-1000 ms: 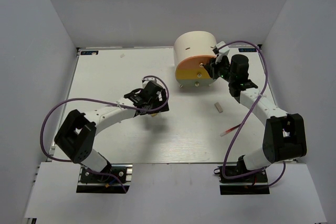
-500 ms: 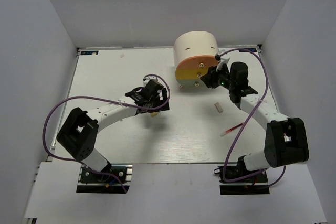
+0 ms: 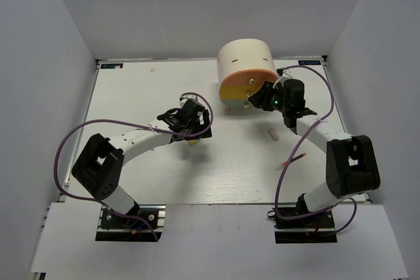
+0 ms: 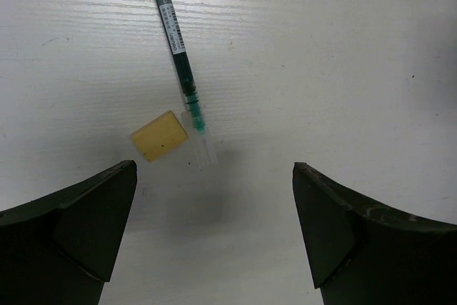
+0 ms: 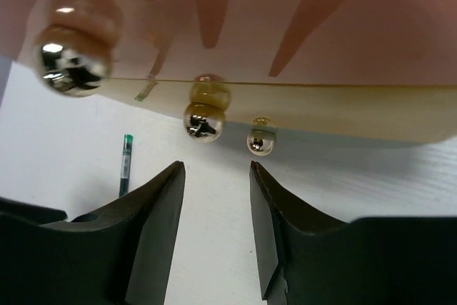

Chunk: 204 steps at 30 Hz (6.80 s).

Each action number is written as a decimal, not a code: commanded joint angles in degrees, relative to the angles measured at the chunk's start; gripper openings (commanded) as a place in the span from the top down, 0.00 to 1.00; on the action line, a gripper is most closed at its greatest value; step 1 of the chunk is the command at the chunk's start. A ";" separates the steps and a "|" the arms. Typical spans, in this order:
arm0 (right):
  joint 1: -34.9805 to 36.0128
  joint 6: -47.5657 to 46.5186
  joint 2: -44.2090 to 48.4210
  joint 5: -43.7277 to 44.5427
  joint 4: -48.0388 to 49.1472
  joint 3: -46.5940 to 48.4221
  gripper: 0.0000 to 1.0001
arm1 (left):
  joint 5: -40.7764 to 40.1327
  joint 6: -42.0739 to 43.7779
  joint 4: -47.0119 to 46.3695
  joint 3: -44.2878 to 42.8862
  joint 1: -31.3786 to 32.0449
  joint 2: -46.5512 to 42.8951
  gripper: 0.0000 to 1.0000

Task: Sort the stationery into containers
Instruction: Open the drawer in the storage box, then pick up the pen from the center of the board, then place the pen in the storage box, then pick up the stationery from the center of the board.

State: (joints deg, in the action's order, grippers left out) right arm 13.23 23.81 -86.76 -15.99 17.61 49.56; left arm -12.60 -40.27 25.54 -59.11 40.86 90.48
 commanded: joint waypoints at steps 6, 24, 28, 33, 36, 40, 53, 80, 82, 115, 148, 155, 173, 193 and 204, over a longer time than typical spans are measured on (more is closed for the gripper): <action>0.12 13.54 -1.48 3.24 3.31 0.45 0.52 | -0.76 0.54 0.39 -0.74 -0.26 -2.50 0.00; 0.21 22.68 -5.79 3.77 7.97 2.03 0.50 | -1.29 0.02 0.92 -0.74 -0.26 -3.03 0.00; 0.04 23.21 -6.66 4.03 8.50 3.17 0.50 | -1.29 0.02 0.92 -0.74 -0.26 -3.03 0.00; 0.39 25.31 -7.28 3.95 9.55 3.44 0.52 | -1.29 0.02 1.44 -0.74 -0.26 -2.50 0.00; 0.21 25.84 -7.28 4.74 9.73 3.88 0.54 | -1.29 0.02 1.44 -1.27 -0.26 -1.88 0.00; 0.13 25.67 -7.11 5.44 9.47 4.40 0.60 | -1.29 0.02 1.44 -1.27 -0.26 -1.88 0.00; 0.21 26.20 -2.90 3.34 8.50 -0.94 0.82 | -1.29 0.02 1.44 -2.41 -0.26 -0.30 0.01; 0.04 27.25 9.41 0.79 3.31 -12.90 0.84 | -8.23 1.78 1.36 -10.58 -3.94 12.79 0.26; 0.04 27.43 9.68 1.13 3.49 -13.09 0.71 | -7.53 1.78 0.74 -11.11 -4.47 13.41 0.26; -5.59 -4.79 22.17 -11.16 -14.07 -12.74 0.73 | -4.19 10.03 -2.67 -14.01 -5.00 11.14 1.00; -10.77 -50.97 28.93 -25.41 -30.17 -13.70 1.00 | 37.64 42.82 -56.65 -21.84 -3.42 11.56 1.00; -11.21 -53.07 29.89 -24.88 -31.05 -13.35 0.84 | 36.95 42.82 -56.13 -21.84 -2.37 14.46 0.80; -14.81 -109.98 20.50 -29.45 -64.58 -0.79 0.46 | 28.88 37.90 -49.81 -21.93 -0.70 -0.01 0.26; -18.95 -147.56 6.17 -13.55 -84.84 1.68 0.36 | 3.20 14.18 -20.10 19.20 -2.01 -35.80 0.06; -17.37 -142.91 4.67 -8.71 -69.82 -6.58 0.37 | 1.53 11.09 -18.24 20.35 -2.01 -35.19 0.04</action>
State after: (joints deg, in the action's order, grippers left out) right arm -4.73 -112.99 -81.28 -26.41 -56.75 43.51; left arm -9.67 -27.33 6.31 -38.94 39.05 55.90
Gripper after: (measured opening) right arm 0.635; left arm 0.956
